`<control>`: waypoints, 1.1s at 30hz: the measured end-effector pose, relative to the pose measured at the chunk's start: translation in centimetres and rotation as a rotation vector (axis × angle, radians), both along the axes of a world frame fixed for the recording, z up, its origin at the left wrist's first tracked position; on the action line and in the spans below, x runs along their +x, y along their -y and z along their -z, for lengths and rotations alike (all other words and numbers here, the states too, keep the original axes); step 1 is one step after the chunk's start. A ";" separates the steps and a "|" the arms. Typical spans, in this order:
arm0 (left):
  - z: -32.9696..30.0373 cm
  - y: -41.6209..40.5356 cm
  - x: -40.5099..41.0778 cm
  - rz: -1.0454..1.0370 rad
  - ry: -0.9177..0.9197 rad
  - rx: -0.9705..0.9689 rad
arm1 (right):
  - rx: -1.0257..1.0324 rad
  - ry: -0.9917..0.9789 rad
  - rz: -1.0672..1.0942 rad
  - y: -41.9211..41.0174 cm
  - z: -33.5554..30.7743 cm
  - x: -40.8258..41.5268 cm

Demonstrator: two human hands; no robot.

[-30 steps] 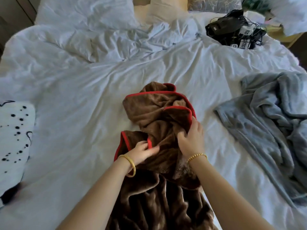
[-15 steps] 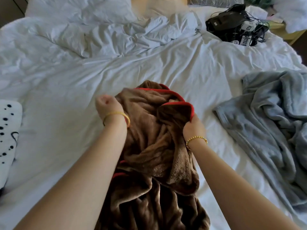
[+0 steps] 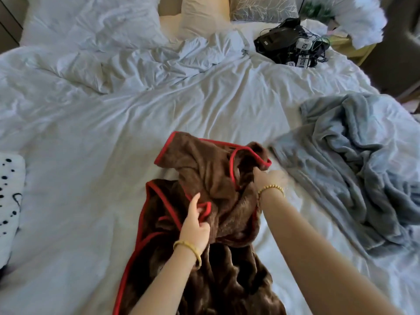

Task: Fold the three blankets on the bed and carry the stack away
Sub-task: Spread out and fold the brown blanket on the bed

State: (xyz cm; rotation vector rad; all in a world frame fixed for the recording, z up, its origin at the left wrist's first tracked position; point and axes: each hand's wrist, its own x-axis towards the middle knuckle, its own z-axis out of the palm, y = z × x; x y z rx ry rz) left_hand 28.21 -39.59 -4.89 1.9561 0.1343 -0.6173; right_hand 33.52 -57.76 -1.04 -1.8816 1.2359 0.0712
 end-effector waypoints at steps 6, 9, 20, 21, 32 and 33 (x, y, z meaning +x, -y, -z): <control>2.0 -0.8 -3.5 0.018 -0.117 0.010 | -0.082 -0.042 -0.438 -2.5 4.6 -2.9; 1.9 -0.9 -2.8 0.149 -0.142 0.110 | -0.216 0.126 -0.329 -3.3 4.3 -1.8; -1.2 -4.9 7.3 -0.292 -0.176 0.173 | -0.242 0.348 -0.229 -3.9 2.1 0.6; -1.5 -4.6 7.6 -0.353 -0.254 0.083 | -0.237 0.414 -0.291 -4.8 1.6 0.9; -8.3 -3.4 12.7 -0.627 0.307 0.094 | 0.205 0.264 -0.323 -4.7 0.0 1.1; -9.9 -2.7 12.6 -0.611 0.461 0.152 | 0.180 0.327 -0.248 -4.2 -0.6 1.0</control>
